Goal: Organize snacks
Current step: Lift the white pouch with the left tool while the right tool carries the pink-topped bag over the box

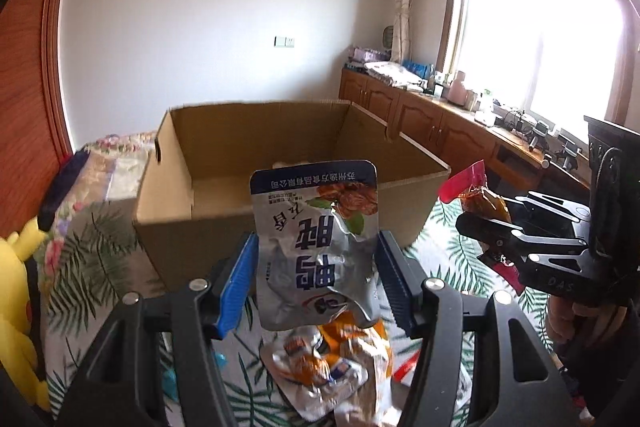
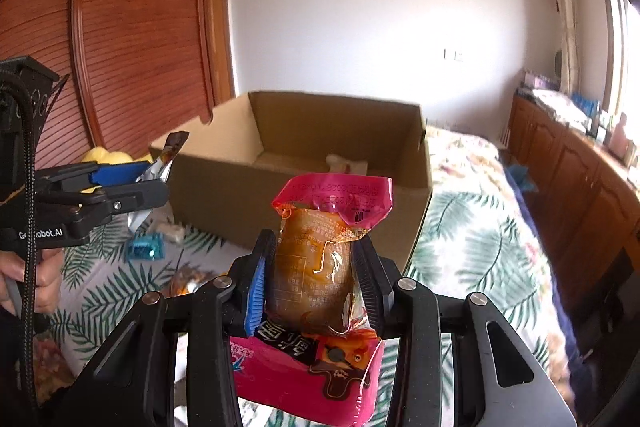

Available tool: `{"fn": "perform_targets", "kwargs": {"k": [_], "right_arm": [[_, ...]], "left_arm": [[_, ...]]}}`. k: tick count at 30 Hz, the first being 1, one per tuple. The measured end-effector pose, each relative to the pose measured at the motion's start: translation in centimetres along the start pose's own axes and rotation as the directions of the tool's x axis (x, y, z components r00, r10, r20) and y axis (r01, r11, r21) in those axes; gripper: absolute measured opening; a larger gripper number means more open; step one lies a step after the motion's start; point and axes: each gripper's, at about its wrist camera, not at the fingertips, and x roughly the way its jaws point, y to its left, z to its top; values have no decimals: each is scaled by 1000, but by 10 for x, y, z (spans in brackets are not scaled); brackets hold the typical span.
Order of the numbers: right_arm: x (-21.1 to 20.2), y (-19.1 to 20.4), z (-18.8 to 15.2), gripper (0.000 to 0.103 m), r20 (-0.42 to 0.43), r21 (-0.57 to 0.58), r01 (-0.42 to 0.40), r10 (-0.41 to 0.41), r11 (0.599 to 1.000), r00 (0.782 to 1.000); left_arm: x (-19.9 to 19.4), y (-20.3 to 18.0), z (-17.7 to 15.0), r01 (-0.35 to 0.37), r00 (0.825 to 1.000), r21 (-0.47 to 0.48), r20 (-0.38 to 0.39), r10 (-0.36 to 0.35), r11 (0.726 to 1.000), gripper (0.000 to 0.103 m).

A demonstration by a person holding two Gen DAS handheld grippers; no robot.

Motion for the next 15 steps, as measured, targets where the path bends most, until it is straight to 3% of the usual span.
{"fn": "perform_targets", "kwargs": {"k": [15], "right_arm": [[18, -20, 50, 40, 65, -20, 5, -4, 1000, 998]], "left_arm": [[28, 9, 54, -31, 999, 54, 46, 29, 998, 59]]}}
